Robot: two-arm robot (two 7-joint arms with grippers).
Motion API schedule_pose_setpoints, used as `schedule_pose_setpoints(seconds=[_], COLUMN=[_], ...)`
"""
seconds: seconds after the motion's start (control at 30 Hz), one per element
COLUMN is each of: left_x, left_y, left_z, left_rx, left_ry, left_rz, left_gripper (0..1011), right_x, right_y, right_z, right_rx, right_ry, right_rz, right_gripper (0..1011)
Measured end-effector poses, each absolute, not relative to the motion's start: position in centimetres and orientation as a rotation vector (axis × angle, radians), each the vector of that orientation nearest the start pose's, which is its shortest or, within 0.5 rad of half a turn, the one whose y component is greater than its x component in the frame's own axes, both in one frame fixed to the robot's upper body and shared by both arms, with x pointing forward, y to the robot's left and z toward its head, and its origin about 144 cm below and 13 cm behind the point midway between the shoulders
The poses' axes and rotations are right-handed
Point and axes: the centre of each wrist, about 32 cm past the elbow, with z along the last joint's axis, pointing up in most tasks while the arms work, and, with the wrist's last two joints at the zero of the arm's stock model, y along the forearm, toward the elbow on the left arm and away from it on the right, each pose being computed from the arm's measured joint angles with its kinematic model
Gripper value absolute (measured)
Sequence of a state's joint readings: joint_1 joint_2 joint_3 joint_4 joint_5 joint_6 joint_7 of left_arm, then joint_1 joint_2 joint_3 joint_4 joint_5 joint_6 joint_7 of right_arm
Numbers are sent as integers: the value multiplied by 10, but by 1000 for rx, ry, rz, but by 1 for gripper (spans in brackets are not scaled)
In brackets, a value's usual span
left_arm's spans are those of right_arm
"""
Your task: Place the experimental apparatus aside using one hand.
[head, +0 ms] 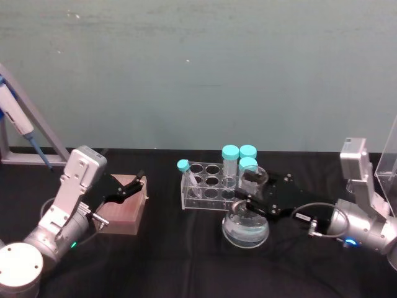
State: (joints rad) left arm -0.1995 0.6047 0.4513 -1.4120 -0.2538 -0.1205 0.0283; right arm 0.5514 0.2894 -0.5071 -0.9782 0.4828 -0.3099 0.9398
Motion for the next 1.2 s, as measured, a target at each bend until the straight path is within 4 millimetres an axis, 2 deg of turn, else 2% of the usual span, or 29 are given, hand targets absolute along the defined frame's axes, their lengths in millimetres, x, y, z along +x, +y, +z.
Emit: schedule_pose_setpoints(seconds=[0.67,1.2], left_x=[489,489], left_y=[310,310], left_z=[1140,1140], left_rx=[305,304], left_ry=[-285,-285], left_rz=[1248,1248], left_gripper=[1000,1000], right_x=[566,550], right_y=[-290,-317], right_z=[1149,1147], right_rx=[24,20], right_ry=[-107,-102], right_rz=[-638,-862], right_gripper=[456,456])
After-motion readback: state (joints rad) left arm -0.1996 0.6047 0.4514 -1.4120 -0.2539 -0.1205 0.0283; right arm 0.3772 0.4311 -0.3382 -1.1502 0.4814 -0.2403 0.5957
